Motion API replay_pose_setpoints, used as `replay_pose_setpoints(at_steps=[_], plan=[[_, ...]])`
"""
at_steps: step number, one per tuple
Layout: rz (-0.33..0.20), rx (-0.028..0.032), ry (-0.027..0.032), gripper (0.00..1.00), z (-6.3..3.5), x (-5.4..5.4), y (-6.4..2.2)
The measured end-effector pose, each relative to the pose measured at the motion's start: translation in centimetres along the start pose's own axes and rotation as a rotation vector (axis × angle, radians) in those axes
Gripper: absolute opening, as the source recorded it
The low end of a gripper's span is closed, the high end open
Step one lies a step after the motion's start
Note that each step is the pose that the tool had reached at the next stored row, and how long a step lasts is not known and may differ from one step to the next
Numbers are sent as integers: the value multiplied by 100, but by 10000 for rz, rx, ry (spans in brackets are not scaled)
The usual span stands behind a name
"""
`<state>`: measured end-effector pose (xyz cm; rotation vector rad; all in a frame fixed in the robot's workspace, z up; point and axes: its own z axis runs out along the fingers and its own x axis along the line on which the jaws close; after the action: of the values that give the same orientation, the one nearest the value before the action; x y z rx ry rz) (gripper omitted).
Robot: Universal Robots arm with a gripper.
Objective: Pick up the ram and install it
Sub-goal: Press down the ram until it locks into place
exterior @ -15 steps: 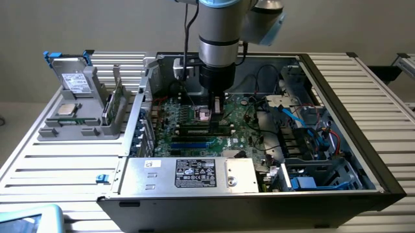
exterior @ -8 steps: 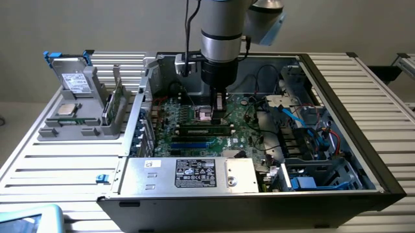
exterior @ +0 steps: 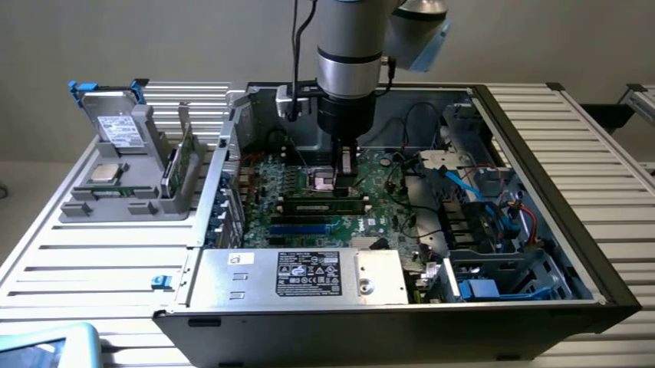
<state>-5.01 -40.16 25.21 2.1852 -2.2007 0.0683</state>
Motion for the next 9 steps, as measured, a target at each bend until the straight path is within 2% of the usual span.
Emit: replay_pose_setpoints(at_steps=[4, 6, 9], plan=[[0, 0, 0, 26, 0, 0, 0], [0, 0, 0, 13, 0, 0, 0], [0, 0, 0, 11, 0, 0, 0]])
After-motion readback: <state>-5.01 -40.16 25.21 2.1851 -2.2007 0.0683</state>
